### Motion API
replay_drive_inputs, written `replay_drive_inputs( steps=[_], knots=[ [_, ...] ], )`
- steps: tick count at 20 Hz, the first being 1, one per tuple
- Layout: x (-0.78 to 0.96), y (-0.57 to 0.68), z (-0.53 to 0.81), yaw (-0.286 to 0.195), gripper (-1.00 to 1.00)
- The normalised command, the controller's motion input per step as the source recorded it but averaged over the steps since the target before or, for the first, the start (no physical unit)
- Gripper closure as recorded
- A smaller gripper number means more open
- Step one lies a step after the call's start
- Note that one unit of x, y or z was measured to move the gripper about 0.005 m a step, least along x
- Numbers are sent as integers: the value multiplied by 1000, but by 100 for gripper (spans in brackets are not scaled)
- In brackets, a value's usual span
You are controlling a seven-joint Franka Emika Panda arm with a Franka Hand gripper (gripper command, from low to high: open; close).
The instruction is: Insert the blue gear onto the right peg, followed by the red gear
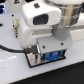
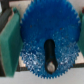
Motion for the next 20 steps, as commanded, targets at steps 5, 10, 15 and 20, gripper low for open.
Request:
replay_drive_inputs(
  steps=[5,10,15,20],
  knots=[
    [1,129,175,0,-100],
    [-106,139,435,0,-100],
    [-278,142,454,0,-100],
    [-516,219,253,0,-100]
  ],
)
